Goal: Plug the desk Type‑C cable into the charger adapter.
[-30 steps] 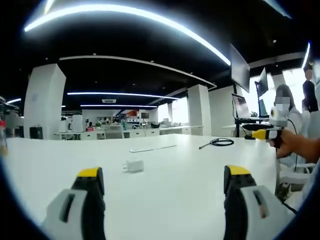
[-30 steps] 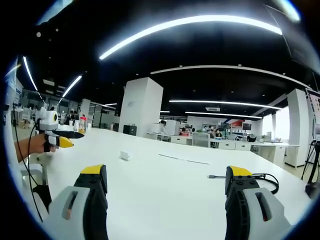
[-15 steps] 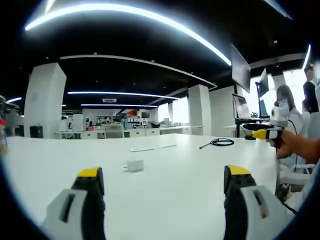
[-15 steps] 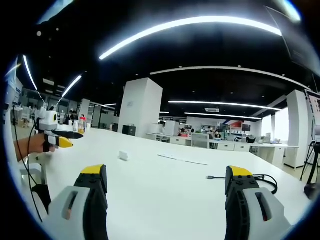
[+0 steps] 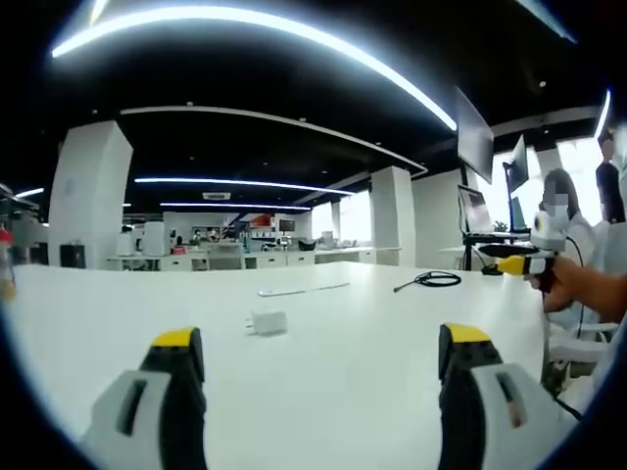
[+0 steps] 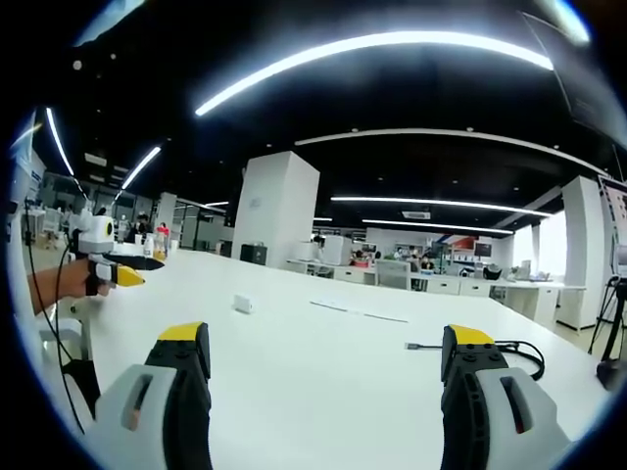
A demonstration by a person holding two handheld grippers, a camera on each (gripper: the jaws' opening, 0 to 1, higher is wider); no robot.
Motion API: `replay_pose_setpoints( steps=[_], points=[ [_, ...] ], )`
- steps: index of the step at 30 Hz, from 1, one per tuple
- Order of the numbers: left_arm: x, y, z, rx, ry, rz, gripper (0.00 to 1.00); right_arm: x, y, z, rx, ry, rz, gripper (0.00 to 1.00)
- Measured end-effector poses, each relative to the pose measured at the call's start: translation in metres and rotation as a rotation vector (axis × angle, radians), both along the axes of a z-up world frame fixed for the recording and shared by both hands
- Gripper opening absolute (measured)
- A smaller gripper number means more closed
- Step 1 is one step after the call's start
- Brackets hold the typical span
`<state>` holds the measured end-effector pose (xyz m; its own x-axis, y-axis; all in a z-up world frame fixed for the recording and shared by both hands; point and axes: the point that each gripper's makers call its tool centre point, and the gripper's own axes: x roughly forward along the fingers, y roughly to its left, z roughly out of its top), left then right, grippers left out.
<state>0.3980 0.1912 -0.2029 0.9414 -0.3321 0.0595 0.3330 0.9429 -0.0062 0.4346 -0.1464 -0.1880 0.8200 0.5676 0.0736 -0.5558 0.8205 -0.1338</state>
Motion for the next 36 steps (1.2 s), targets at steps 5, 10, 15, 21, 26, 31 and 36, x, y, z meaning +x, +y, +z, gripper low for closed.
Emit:
replay_pose_setpoints(
  steps=[5, 10, 15, 21, 26, 31, 36],
  points=[
    [0.004, 0.002, -0.001, 0.018, 0.004, -0.003, 1.00, 0.001, 0.000, -0.002, 0.004, 0.004, 0.001, 1.00],
    [0.013, 0.006, 0.001, 0.036, 0.003, -0.008, 1.00, 0.001, 0.001, -0.006, 0.002, 0.011, 0.005, 1.00],
    [0.027, 0.005, 0.004, 0.106, -0.003, -0.037, 1.00, 0.001, 0.000, -0.006, 0.006, 0.014, 0.003, 1.00],
    [0.048, -0.002, -0.010, 0.184, 0.062, -0.096, 1.00, 0.003, 0.000, -0.010, -0.016, 0.012, -0.004, 1.00],
    [0.066, -0.004, -0.015, 0.218, 0.073, -0.133, 0.98, 0.004, -0.001, -0.010, -0.014, 0.015, -0.005, 1.00],
    [0.083, -0.004, -0.020, 0.239, 0.103, -0.176, 0.93, 0.004, -0.001, -0.012, -0.013, 0.017, -0.006, 1.00],
    [0.101, 0.000, -0.021, 0.262, 0.128, -0.192, 0.90, 0.006, 0.000, -0.016, -0.008, 0.028, -0.005, 1.00]
  ],
)
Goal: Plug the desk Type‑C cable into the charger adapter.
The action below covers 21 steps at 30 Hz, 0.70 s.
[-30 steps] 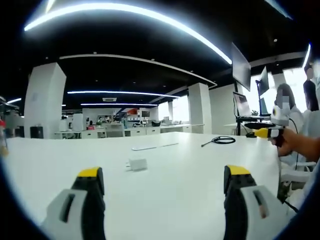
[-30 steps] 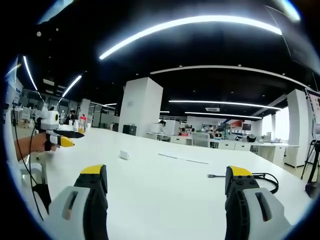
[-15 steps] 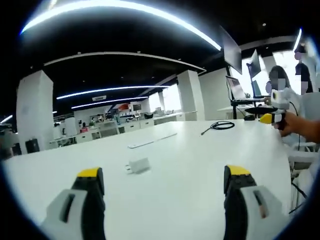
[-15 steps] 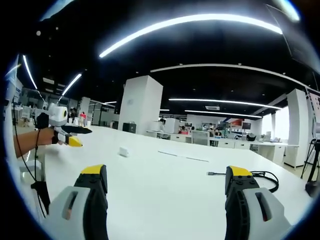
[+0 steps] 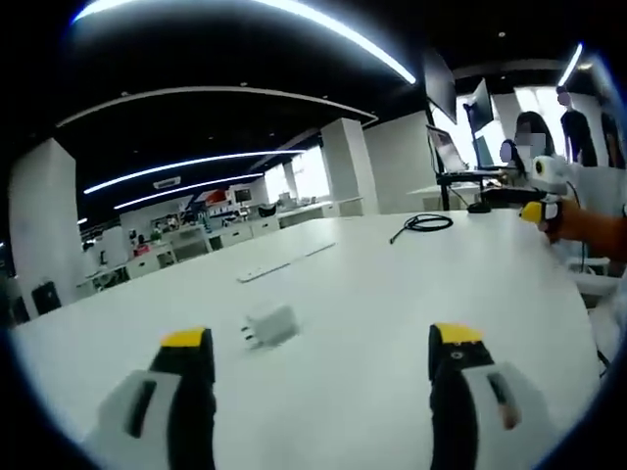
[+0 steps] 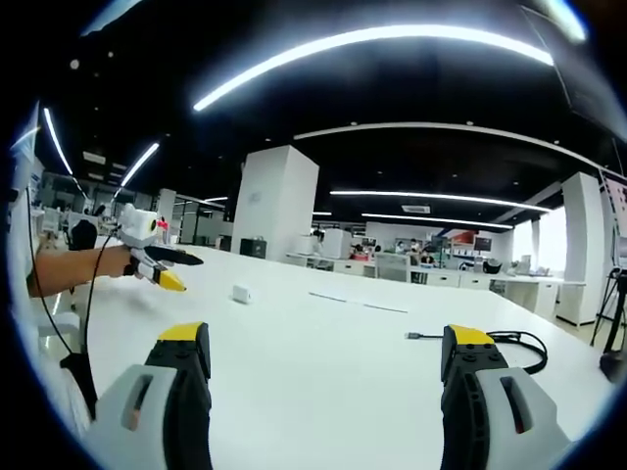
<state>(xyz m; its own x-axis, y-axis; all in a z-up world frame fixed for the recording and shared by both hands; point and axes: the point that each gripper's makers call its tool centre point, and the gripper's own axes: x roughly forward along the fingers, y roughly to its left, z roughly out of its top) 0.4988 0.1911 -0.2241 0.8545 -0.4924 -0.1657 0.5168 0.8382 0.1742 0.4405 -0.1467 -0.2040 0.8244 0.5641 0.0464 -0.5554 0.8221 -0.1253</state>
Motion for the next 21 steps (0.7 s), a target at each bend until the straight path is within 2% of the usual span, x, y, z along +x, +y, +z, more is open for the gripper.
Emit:
replay_pose_setpoints(
  steps=[2, 4, 9, 13, 21],
  points=[
    [0.008, 0.001, -0.002, -0.004, 0.008, -0.034, 0.87, 0.000, 0.000, -0.001, 0.003, 0.003, 0.001, 0.99],
    [0.012, -0.001, -0.004, -0.045, 0.052, -0.069, 0.82, 0.001, 0.000, -0.002, 0.005, 0.005, 0.001, 0.99],
    [0.037, 0.012, -0.006, -0.054, 0.087, -0.066, 0.82, 0.002, -0.001, -0.008, 0.013, 0.019, -0.001, 0.99],
    [0.048, 0.015, -0.007, -0.067, 0.113, -0.083, 0.80, 0.004, -0.003, -0.011, 0.019, 0.027, 0.000, 0.99],
    [0.065, 0.011, -0.008, 0.000, 0.117, -0.158, 0.72, 0.004, 0.000, -0.013, 0.020, 0.034, 0.006, 0.99]
  ],
)
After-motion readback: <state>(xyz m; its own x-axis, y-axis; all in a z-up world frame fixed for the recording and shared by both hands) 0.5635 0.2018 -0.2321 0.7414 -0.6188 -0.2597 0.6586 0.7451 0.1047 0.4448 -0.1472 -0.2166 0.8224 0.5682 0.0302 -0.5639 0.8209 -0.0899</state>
